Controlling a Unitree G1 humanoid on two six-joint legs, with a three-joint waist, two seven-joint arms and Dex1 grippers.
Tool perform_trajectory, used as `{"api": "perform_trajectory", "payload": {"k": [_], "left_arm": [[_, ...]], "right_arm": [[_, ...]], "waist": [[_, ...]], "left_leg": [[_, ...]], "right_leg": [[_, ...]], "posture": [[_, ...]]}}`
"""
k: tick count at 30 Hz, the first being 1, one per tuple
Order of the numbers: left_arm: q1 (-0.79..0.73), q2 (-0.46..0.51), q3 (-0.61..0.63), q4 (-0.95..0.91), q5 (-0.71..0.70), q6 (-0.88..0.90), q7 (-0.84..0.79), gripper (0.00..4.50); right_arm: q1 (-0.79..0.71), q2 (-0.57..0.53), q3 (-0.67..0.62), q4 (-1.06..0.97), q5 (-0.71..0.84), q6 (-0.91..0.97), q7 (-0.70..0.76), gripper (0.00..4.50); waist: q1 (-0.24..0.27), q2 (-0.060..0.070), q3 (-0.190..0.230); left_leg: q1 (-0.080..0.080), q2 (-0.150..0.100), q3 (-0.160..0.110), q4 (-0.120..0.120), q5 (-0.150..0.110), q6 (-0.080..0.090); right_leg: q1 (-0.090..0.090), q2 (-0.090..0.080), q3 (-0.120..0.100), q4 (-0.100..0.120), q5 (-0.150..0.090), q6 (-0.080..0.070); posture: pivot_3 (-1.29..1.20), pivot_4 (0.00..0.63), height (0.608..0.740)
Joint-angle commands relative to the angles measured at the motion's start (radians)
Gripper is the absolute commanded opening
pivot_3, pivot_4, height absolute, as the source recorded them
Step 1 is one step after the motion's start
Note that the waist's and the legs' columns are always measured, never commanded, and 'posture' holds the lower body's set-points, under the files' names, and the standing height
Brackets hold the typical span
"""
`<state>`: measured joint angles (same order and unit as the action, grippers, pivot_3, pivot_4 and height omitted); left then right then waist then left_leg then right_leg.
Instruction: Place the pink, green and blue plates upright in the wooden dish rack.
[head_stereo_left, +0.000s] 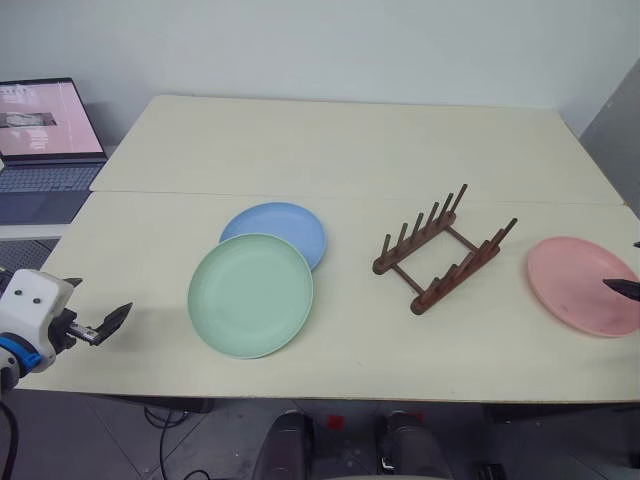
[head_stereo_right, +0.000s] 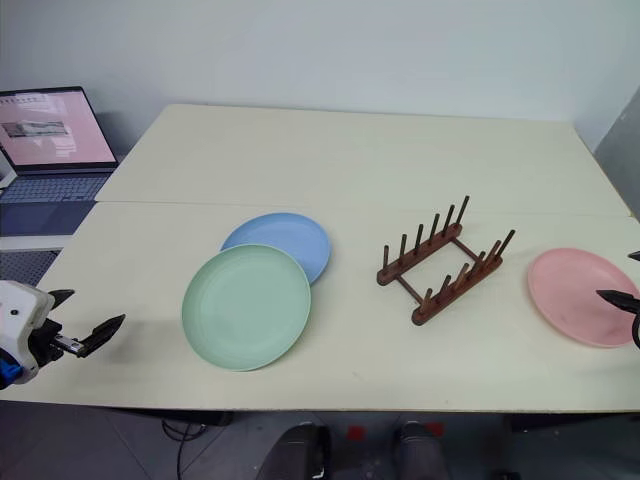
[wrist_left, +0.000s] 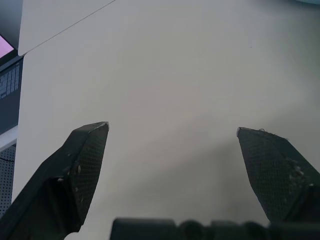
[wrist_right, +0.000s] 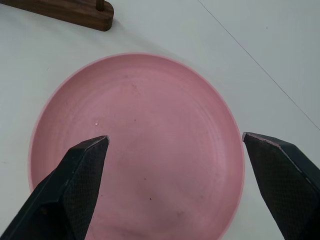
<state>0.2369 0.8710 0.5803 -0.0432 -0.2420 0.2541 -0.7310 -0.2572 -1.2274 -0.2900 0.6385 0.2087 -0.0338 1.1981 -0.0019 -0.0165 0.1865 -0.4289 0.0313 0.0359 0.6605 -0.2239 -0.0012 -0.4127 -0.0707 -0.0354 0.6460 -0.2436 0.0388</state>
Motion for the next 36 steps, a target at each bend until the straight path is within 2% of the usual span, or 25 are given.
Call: {"api": "perform_trajectory", "payload": {"k": [1, 19, 36], "left_arm": [[0.0, -0.004, 0.046, -0.018, -0.012, -0.009, 0.007, 4.49], [0.02, -0.029, 0.077, -0.053, -0.081, -0.016, -0.051, 4.49], [-0.056, -0.02, 0.002, -0.108, -0.101, 0.012, -0.112, 4.49]], "right_arm": [[-0.016, -0.01, -0.005, 0.002, -0.004, -0.01, 0.007, 4.5], [-0.03, 0.003, -0.013, 0.005, 0.011, 0.002, 0.005, 4.5], [0.048, -0.029, -0.057, 0.007, 0.016, -0.029, 0.005, 4.5]], "waist": [[0.0, 0.0, 0.0], [0.0, 0.0, 0.0], [0.0, 0.0, -0.001]], "left_leg": [[0.0, 0.0, 0.0, 0.0, 0.0, 0.0], [0.001, 0.0, 0.0, 0.001, 0.0, 0.0], [0.003, 0.0, 0.001, 0.001, 0.0, 0.0]], "right_leg": [[0.0, 0.0, 0.0, 0.0, 0.0, 0.0], [0.001, 0.001, 0.0, 0.001, 0.0, 0.0], [0.003, 0.001, 0.001, 0.001, 0.0, 0.001]], "posture": [[0.0, 0.15, 0.74], [0.0, 0.15, 0.74], [0.0, 0.15, 0.74]]}}
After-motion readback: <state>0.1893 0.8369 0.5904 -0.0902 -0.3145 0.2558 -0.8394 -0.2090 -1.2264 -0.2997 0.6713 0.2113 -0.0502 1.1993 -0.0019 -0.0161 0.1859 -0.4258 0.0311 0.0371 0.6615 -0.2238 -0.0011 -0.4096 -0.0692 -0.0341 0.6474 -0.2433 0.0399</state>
